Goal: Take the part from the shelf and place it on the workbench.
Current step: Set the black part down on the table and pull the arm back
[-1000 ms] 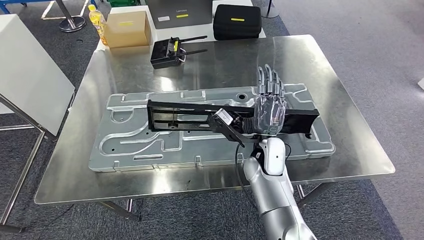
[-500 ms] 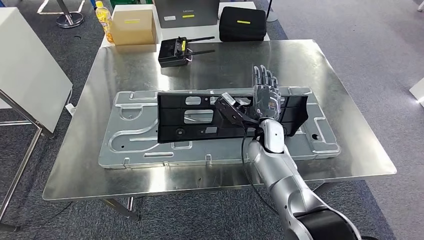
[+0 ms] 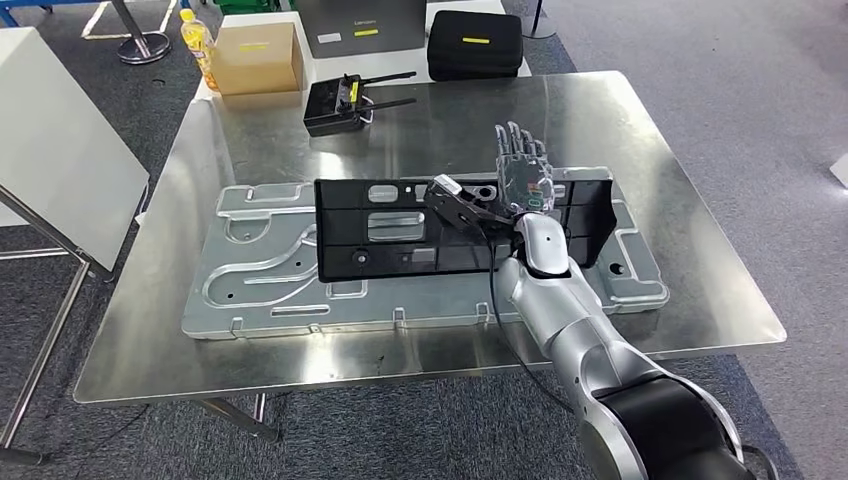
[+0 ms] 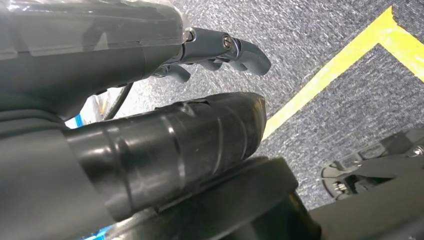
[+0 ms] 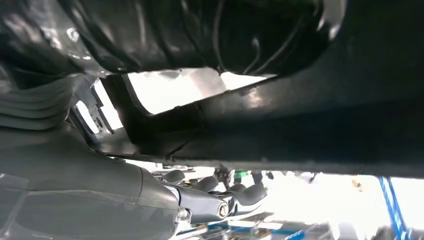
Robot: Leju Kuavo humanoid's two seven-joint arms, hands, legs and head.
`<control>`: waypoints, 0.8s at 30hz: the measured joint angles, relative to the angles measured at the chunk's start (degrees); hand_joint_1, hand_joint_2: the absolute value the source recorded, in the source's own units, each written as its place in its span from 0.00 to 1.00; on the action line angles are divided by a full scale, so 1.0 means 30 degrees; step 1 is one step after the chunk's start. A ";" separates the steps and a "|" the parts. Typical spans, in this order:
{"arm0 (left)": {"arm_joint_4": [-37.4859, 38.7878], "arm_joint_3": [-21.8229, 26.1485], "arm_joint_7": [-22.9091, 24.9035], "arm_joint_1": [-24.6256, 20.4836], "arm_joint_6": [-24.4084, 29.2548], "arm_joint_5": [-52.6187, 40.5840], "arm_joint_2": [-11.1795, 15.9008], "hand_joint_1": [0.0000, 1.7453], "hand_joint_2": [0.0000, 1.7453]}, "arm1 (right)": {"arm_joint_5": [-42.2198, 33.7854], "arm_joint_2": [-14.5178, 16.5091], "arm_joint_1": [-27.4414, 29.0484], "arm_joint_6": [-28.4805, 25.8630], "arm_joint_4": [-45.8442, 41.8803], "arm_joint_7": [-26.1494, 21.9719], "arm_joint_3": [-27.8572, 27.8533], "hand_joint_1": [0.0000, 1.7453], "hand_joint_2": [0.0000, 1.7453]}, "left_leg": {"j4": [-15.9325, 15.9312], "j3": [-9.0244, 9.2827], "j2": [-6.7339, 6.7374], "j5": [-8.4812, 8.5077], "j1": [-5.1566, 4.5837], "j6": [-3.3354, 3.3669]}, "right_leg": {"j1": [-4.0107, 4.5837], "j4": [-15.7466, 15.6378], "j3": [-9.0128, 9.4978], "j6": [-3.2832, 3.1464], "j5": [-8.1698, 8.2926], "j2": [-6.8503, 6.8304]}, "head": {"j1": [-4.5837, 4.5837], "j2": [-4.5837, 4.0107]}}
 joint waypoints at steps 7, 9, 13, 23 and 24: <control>0.0000 0.0004 -0.0007 -0.0038 -0.0171 0.0071 0.0029 0.00 0.00 | 0.0642 -0.0158 -0.1471 0.1173 0.0794 0.1346 0.0646 0.00 0.00 | -0.4459 0.1995 -0.0037 0.1759 -0.0053 0.0558 | 0.0049 0.0247 -0.0210 0.0668 -0.0120 0.0053 | 0.0007 0.0000; 0.0000 0.0007 -0.0005 -0.0061 -0.0171 0.0086 0.0022 0.00 0.00 | 0.1161 -0.0207 -0.1739 0.0907 0.0941 0.1891 0.0877 0.00 0.00 | -0.4599 0.2028 -0.0025 0.1868 -0.0014 0.0822 | -0.0013 0.0945 -0.0540 0.0859 -0.0617 0.0041 | 0.0009 0.0000; 0.0000 0.0007 0.0026 -0.0059 -0.0166 0.0076 0.0007 0.00 0.00 | 0.3755 -0.0477 -0.1838 -0.2148 0.0989 0.4642 0.1982 0.00 0.00 | -0.4636 0.2025 -0.0022 0.1885 -0.0036 0.1038 | -0.0030 0.5328 -0.2656 0.1031 -0.2473 0.0032 | 0.0011 0.0000; 0.0007 0.0007 0.0129 0.0037 0.0053 0.0005 -0.0302 0.00 0.00 | 0.5712 -0.3384 -0.2873 -0.4737 -0.1623 1.0919 1.0656 0.00 0.00 | -0.4421 0.2002 -0.0056 0.1534 -0.0201 0.0552 | 0.0070 0.0198 -0.0532 0.0421 0.0154 0.0122 | 0.0002 0.0000; 0.0007 0.0007 0.0111 0.0041 0.0069 0.0002 -0.0322 0.00 0.00 | 0.5712 -0.3605 -0.3065 -0.4739 -0.1763 1.0923 1.1131 0.00 0.00 | -0.4012 0.1837 -0.0047 0.1231 -0.0201 0.0467 | 0.0010 0.0131 -0.0486 0.0318 0.0177 0.0108 | -0.0002 0.0000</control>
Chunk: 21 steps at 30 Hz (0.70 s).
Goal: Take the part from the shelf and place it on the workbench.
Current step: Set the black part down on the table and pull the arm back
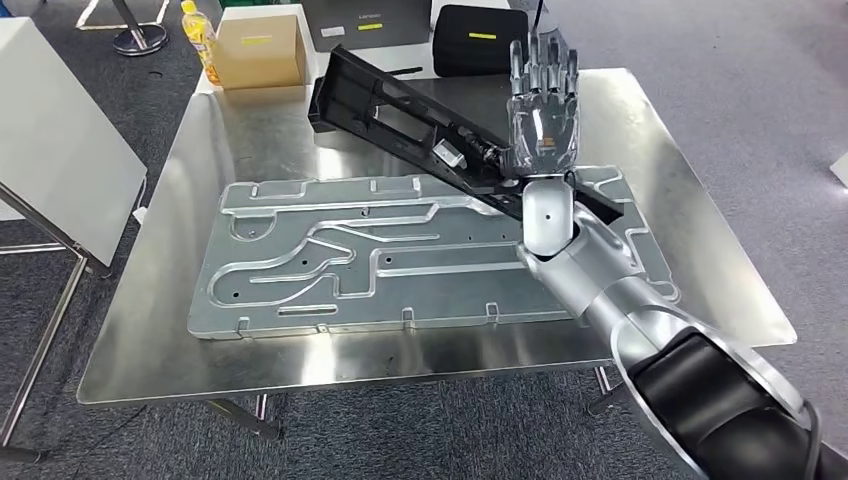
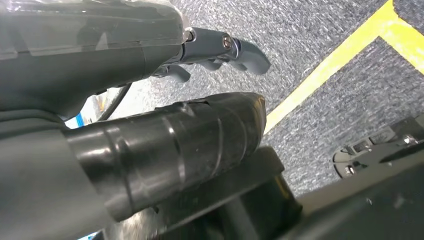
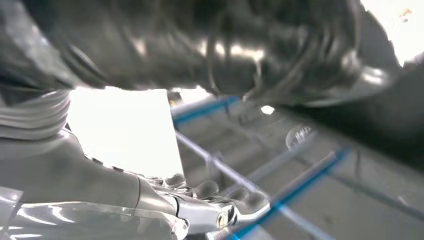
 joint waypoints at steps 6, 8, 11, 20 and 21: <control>0.0000 0.0000 -0.0102 -0.0031 0.0009 -0.0002 -0.0016 0.00 0.00 | -0.0004 -0.0832 -0.0660 0.0004 -0.0481 0.0013 0.1920 0.00 0.00 | 0.4591 -0.2159 0.0030 -0.1657 0.0115 -0.0288 | 0.0015 -0.0033 0.0099 -0.0246 -0.0047 -0.0028 | -0.0002 0.0000; 0.0000 0.0000 -0.0118 -0.0092 0.0005 0.0013 -0.0016 0.00 0.00 | -0.0527 -0.0865 -0.0645 0.0326 -0.0530 -0.0104 0.2094 0.00 0.00 | 0.2237 -0.1071 0.0053 -0.0337 0.0126 -0.0210 | 0.0012 0.0007 0.0152 -0.0199 -0.0104 -0.0014 | 0.0000 0.0000; 0.0000 0.0000 -0.0171 -0.0277 -0.0145 0.0161 -0.0008 0.00 0.00 | -0.4266 -0.0002 -0.0675 0.4191 0.0389 -0.2230 0.1311 0.00 0.00 | -0.0428 0.0181 0.0048 0.0428 0.0042 -0.0008 | 0.0092 0.0076 0.0108 0.0023 -0.0138 0.0034 | 0.0002 0.0000; 0.0000 0.0020 -0.0226 -0.0357 -0.0288 0.0377 0.0257 0.00 0.00 | -0.6498 0.1659 -0.1329 1.1301 0.3576 -0.7622 -0.0851 0.00 0.00 | -0.0794 0.0351 -0.0005 0.0641 0.0163 0.0578 | -0.0055 0.5393 -0.2462 0.0690 -0.2499 -0.0023 | 0.0016 0.0000; 0.0000 0.0022 -0.0226 -0.0336 -0.0290 0.0377 0.0282 0.00 0.00 | -0.6437 0.1723 -0.1353 1.1364 0.3737 -0.7484 -0.0902 0.00 0.00 | -0.0757 0.0356 -0.0026 0.0613 0.0168 0.0572 | -0.0073 0.5410 -0.2533 0.0699 -0.2247 -0.0029 | 0.0018 0.0000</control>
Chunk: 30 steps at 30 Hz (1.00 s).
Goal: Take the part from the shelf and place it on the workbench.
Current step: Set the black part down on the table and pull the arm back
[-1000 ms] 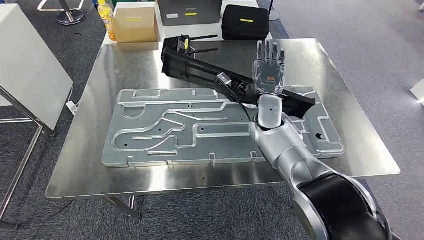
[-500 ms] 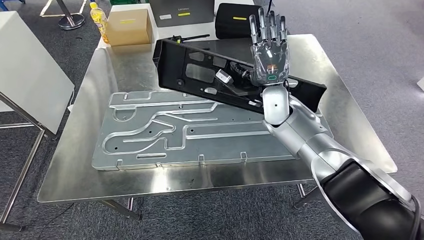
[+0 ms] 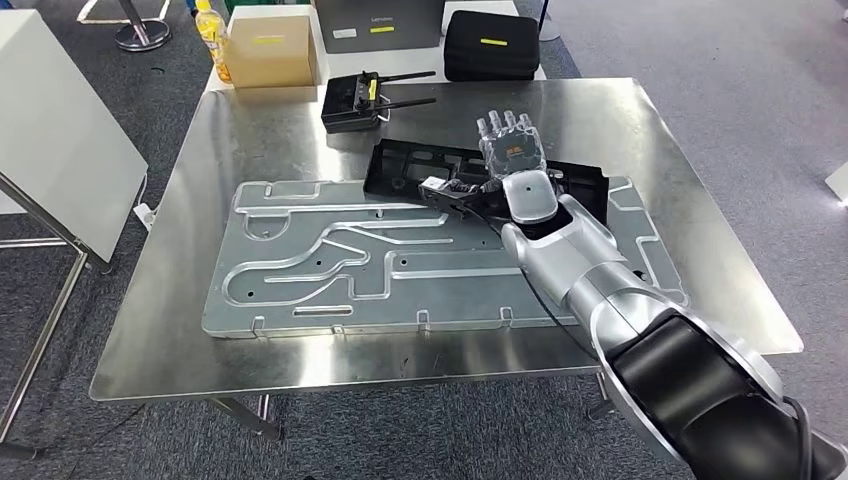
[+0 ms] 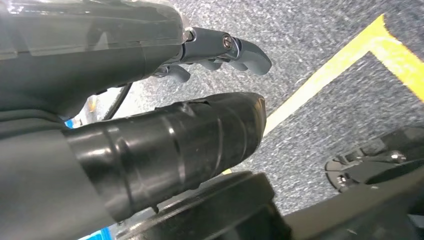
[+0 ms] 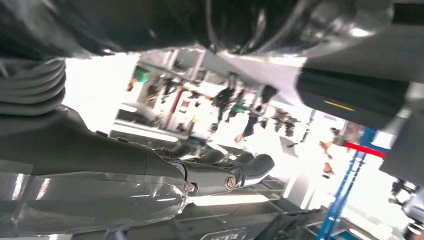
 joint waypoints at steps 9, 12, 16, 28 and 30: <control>0.0000 0.0033 0.0000 -0.0042 -0.0004 0.0038 0.0086 0.00 0.00 | -0.1241 0.0566 -0.0364 -0.0982 0.0520 0.1300 -0.1528 0.00 0.00 | 0.0288 -0.0036 -0.0003 -0.0355 -0.0088 -0.0702 | 0.0117 -0.5116 0.2271 -0.0718 0.2206 0.0034 | -0.0018 0.0000; 0.0000 0.0036 0.0006 -0.0040 -0.0007 0.0015 0.0118 0.00 0.00 | -0.0823 0.0579 -0.0660 -0.2711 0.0524 0.1879 -0.1641 0.00 0.00 | 0.2150 -0.0822 0.0041 -0.1523 -0.0050 -0.0894 | 0.0064 -0.5238 0.2356 -0.0987 0.2266 0.0018 | -0.0036 0.0000; 0.0000 0.0036 0.0135 0.0063 0.0015 -0.0002 0.0124 0.00 0.00 | -0.0580 0.0550 -0.0695 -0.4783 0.0495 0.2324 -0.2184 0.00 0.00 | 0.4787 -0.2131 0.0050 -0.2119 -0.0051 -0.0844 | 0.0244 -0.5197 0.2392 -0.1101 0.2222 0.0033 | -0.0042 0.0000; 0.0000 0.0069 0.0727 0.0136 0.0011 0.0018 0.0049 0.00 0.00 | 0.1833 0.0543 0.0070 -0.8260 -0.0228 0.2673 -0.4294 0.00 0.00 | -0.0267 -0.0051 0.0158 0.0410 -0.0114 0.0111 | 0.0289 -0.2036 0.1120 -0.0306 0.0164 0.0035 | -0.0020 0.0000; 0.0000 0.0100 0.0760 0.0179 -0.0006 0.0033 0.0044 0.00 0.00 | 0.2040 0.0539 0.0454 -0.8388 -0.0228 0.2673 -0.4506 0.00 0.00 | -0.0204 -0.0178 0.0173 0.0467 -0.0096 0.0101 | 0.0129 -0.0127 0.0453 -0.0131 -0.0538 0.0025 | -0.0022 0.0000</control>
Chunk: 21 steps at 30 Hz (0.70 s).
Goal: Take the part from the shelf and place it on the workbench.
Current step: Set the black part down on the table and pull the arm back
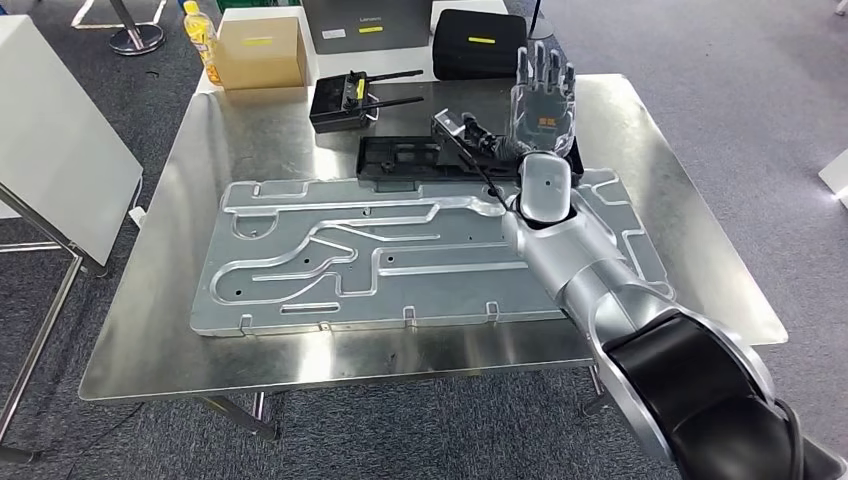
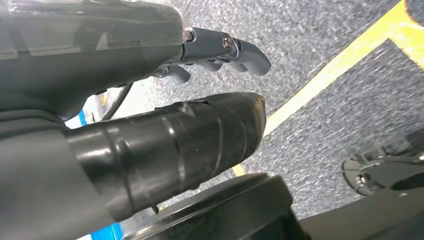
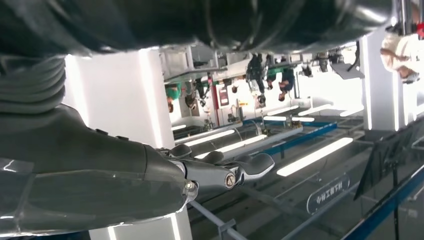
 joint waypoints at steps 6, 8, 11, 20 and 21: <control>0.0000 0.0033 0.0013 0.0016 -0.0004 0.0029 0.0000 0.00 0.00 | 0.0264 0.0009 0.0333 -0.0158 -0.0228 -0.0036 -0.0286 0.00 0.00 | 0.0599 -0.0605 -0.0061 0.0121 -0.0019 -0.0395 | -0.0213 -0.4793 0.2724 0.0026 0.1947 -0.0006 | -0.0007 0.0000; 0.0000 0.0042 0.0013 0.0013 -0.0007 0.0033 0.0000 0.00 0.00 | 0.0390 0.0011 0.0435 -0.0195 -0.0259 -0.0055 -0.0315 0.00 0.00 | 0.0562 -0.0704 -0.0091 0.0299 -0.0025 -0.0675 | -0.0139 -0.4873 0.2607 -0.0227 0.2105 0.0025 | -0.0008 0.0000; 0.0000 0.0051 0.0018 0.0052 -0.0011 0.0031 0.0000 0.00 0.00 | 0.0484 0.0025 0.0509 -0.0262 -0.0260 -0.0082 -0.0357 0.00 0.00 | 0.1353 -0.1128 -0.0100 -0.0544 0.0076 -0.0970 | -0.0227 -0.5041 0.2303 -0.0709 0.2587 -0.0081 | -0.0011 0.0000; 0.0000 0.0053 0.0100 -0.0060 -0.0053 -0.0053 0.0065 0.00 0.00 | 0.0818 0.0060 0.0826 -0.0453 -0.0306 -0.0200 -0.0712 0.00 0.00 | 0.1331 0.1269 -0.0091 -0.2529 0.0042 -0.0896 | -0.0133 -0.5041 0.0533 -0.0614 0.4154 -0.0131 | -0.0008 0.0000; 0.0000 0.0053 0.0100 -0.0091 -0.0053 -0.0056 0.0078 0.00 0.00 | 0.0843 0.0056 0.0819 -0.0457 -0.0331 -0.0213 -0.0749 0.00 0.00 | 0.0601 0.1685 -0.0105 -0.2391 -0.0009 -0.0812 | -0.0126 -0.5070 0.0477 -0.0499 0.4312 -0.0137 | -0.0011 0.0000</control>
